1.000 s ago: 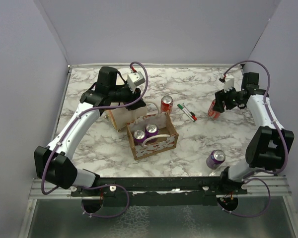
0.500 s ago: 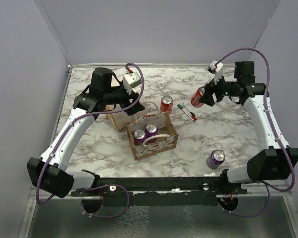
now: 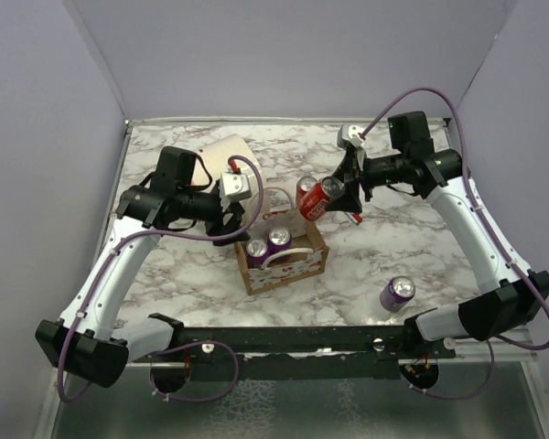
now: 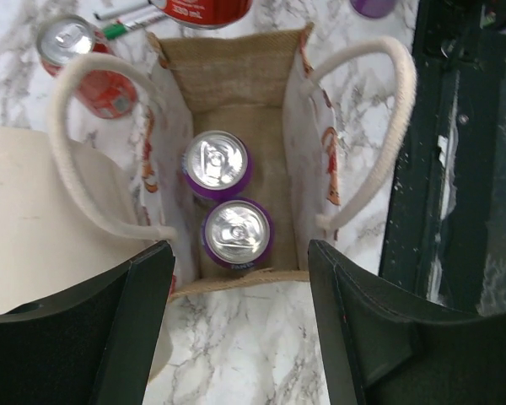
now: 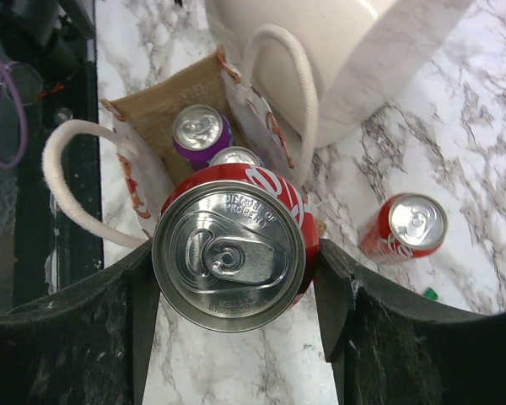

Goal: Place the beverage into the canvas bag

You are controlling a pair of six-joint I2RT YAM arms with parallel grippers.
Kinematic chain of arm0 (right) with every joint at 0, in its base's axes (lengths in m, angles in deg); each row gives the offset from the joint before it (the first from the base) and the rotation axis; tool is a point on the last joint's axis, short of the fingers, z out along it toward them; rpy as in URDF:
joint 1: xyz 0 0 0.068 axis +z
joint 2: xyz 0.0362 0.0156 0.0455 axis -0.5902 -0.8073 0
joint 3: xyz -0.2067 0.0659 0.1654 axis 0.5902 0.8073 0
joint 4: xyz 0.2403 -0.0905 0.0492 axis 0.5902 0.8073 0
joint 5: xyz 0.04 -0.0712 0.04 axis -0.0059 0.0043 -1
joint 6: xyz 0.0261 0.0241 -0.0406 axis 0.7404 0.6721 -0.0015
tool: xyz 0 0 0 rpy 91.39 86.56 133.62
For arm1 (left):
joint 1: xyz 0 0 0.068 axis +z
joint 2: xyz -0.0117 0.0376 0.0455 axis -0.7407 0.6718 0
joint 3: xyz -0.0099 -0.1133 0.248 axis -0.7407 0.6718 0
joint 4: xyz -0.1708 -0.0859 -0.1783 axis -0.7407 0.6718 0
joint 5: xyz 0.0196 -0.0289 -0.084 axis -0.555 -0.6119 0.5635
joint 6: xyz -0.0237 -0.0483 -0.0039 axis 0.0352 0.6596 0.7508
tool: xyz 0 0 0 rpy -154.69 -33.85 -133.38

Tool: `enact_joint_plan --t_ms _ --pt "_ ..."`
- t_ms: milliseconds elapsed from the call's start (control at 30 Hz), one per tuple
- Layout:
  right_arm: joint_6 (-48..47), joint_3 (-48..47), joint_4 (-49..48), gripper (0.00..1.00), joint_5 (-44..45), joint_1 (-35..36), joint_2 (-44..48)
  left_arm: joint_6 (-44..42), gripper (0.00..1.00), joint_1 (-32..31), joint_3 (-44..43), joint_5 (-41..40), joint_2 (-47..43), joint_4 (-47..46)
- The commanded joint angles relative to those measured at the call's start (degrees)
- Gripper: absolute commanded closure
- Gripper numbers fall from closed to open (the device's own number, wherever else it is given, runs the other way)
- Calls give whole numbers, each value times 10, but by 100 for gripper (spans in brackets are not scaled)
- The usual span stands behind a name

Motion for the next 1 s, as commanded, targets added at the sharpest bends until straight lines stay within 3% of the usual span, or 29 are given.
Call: enact_joint_plan --t_ms 0,567,800,967 --pt "-16 -25 -10 99 -77 25 -3 -78 33 -10 14 63 -7 69" --pt "10 -24 -1 99 -78 40 -54 -62 40 -164 -12 59 72 28" --pt "-1 -22 3 99 -70 48 -62 -79 73 -230 -27 56 99 71" --pt "-10 -4 -8 99 -36 77 -69 -97 84 -259 -22 47 109 102"
